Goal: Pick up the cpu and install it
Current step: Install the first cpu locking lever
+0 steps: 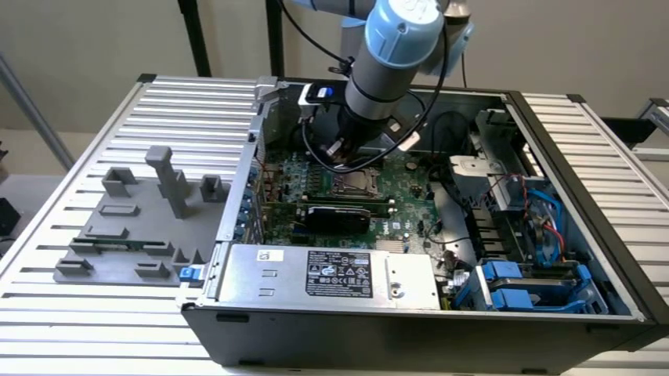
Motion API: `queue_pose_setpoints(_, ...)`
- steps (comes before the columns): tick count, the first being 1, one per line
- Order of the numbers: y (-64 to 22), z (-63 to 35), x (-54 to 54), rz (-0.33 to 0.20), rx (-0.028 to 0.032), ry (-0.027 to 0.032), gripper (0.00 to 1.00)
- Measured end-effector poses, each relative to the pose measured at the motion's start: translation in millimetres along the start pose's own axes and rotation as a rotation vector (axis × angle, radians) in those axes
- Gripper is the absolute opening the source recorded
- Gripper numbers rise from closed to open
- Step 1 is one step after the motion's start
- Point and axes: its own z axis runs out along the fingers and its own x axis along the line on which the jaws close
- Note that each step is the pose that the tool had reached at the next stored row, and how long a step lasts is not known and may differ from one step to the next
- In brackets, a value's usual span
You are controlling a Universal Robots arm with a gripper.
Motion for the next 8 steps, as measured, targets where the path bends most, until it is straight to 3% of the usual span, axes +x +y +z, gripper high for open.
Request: queue_pose_setpoints(8,7.1,0.0,7.5,0.029,-0.0054,0.0089,0.11)
